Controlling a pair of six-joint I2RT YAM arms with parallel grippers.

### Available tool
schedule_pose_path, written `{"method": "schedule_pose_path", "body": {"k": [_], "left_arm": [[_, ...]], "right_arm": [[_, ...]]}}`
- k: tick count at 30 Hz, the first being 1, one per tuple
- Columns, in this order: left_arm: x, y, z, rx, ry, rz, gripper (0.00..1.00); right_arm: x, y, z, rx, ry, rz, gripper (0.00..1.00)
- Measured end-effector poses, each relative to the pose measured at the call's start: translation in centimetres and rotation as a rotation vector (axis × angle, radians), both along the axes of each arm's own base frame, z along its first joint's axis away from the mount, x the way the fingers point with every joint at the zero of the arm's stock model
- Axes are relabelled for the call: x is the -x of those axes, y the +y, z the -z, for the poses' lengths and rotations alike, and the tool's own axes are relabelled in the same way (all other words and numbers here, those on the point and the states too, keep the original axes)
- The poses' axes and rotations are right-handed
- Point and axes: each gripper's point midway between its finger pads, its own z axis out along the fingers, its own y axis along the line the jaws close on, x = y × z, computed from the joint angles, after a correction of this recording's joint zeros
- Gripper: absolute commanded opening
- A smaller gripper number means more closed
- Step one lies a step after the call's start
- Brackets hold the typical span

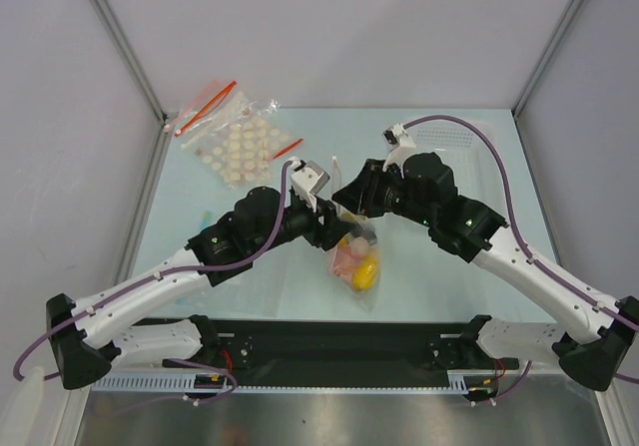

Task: Place the food in the zip-top bag and seal the zipper
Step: Adjust the zipper food storage bag at the center of the board, then zip the zipper food storage bag at the center of the board.

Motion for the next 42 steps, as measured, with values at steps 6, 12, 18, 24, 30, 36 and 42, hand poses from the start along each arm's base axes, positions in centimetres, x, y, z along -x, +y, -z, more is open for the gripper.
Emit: {"method": "schedule_pose_path", "body": {"k": [6,12,18,24,30,36,42], "left_arm": [[-0.4,0.5,-0.3,-0.002,-0.018,-0.031,0.26],[-0.4,0.9,-1.0,0.013,-0.034,-0.041,0.12],[-0.2,0.9,-1.2,0.017,-0.037,-0.035,0.00],[0.4,0.6,-1.5,0.026,-0.040,0.007,0.00],[1.6,0.7,-2.2,0.039,-0.066,0.069,0.00],[2.9,0.5,-2.5,0.050,-0.080,0.146,0.00],[3.9,0.3,-2.7,0.060,-0.086,0.199,0.01]], "right_arm": [[-0.2,0.1,0.1,0.005,0.001,0.006,0.31],[-0.9,-0.9,-0.5,0.039,-0.070,0.040,0.30],[-0.1,-5.9,-2.6,0.045,-0.329,0.088,0.40],[0.8,-10.8,-3.1,0.034,-0.536,0.177,0.46],[0.2,-11.4,0.6,0.054,-0.625,0.188,0.57],[1.0,-10.4,1.2,0.049,-0.694,0.091,0.66],[2.1,-11.3,-0.1,-0.028,-0.802,0.058,0.84]]}}
